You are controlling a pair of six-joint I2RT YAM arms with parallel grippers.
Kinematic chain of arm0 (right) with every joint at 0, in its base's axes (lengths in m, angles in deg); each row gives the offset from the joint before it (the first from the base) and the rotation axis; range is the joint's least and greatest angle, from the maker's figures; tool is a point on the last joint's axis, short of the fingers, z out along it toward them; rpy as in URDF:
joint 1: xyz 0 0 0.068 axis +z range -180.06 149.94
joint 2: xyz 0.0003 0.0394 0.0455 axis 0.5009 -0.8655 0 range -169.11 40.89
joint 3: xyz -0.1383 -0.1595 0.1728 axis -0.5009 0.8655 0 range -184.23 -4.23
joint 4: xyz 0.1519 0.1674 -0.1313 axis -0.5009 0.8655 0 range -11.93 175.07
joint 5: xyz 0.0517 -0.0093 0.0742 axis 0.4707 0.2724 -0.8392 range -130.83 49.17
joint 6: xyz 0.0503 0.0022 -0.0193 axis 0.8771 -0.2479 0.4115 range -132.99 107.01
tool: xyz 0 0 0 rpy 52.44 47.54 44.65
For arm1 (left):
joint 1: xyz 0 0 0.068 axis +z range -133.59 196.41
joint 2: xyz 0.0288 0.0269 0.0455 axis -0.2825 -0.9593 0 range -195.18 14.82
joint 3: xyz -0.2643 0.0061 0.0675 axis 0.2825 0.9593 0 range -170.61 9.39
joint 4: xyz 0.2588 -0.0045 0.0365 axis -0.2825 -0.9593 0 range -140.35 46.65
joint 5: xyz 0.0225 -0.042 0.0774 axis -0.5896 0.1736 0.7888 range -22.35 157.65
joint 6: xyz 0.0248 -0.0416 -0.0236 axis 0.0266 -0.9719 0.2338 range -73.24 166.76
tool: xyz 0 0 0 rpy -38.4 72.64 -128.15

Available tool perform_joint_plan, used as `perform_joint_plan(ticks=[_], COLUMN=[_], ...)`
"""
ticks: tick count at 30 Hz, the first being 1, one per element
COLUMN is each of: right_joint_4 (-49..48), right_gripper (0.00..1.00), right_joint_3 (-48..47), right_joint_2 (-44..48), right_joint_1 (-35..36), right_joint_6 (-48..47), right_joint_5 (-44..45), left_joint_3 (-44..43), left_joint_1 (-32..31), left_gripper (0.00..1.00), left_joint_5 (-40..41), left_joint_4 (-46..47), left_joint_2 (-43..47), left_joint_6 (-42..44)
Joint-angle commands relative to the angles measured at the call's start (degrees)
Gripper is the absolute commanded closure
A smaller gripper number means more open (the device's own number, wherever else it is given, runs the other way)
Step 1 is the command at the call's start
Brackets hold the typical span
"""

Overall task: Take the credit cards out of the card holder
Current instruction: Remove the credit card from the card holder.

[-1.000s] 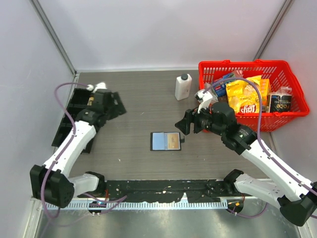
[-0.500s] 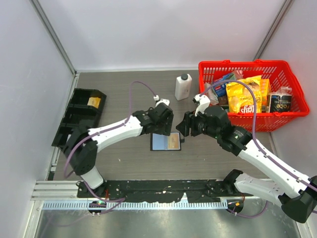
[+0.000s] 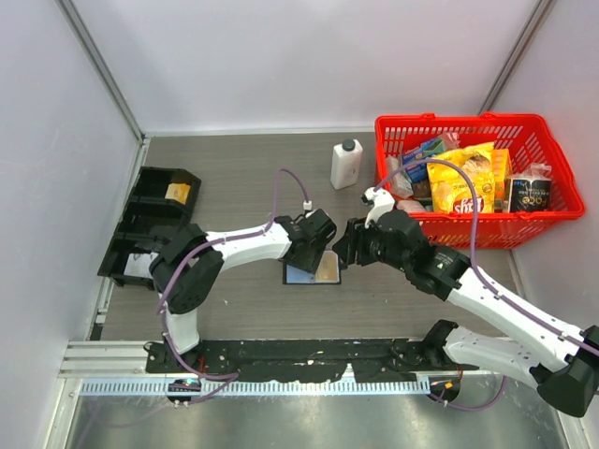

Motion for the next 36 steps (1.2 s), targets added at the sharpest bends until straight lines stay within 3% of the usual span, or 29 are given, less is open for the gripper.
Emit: perform_joint_plan(ticks=[1, 11, 17, 21, 24, 29, 33, 36], right_joint_4=[-3.73, -6.1, -7.07, -9.26, -11.19, -14.1, -15.77, -16.04], right_gripper=[0.49, 0.51, 0.58, 0.64, 0.69, 0.71, 0.74, 0.74], right_joint_3=[0.72, 0.46, -1.12, -1.73, -2.09, -2.44, -2.61, -2.79], right_joint_2=[-1.23, -8.96, -14.68, -18.11, -21.62, -26.54, -29.7, -31.47], right_joint_1=[1.57, 4.2, 5.35, 6.14, 6.4, 6.49, 6.49, 6.58], right_joint_6=[2.3, 5.46, 7.22, 8.63, 9.51, 11.27, 11.62, 11.71], right_joint_5=[2.27, 1.74, 1.31, 0.43, 0.08, -1.77, -1.95, -1.51], left_joint_3=[1.56, 11.67, 14.66, 16.68, 18.53, 20.64, 22.04, 23.01], left_joint_1=[0.04, 3.64, 5.48, 7.59, 11.01, 13.75, 13.93, 13.93], left_gripper=[0.44, 0.46, 0.33, 0.32, 0.44, 0.52, 0.64, 0.64], left_joint_5=[2.98, 2.37, 1.05, -1.32, -6.75, -19.41, -24.78, -25.58], left_joint_4=[-2.24, -1.36, -0.4, 1.71, 4.87, 11.64, 15.77, 16.92], left_joint_2=[1.07, 10.99, 18.46, 24.61, 28.05, 27.8, 25.51, 24.19], left_joint_6=[1.28, -1.71, -3.29, -5.05, -6.45, -9.35, -11.9, -12.52])
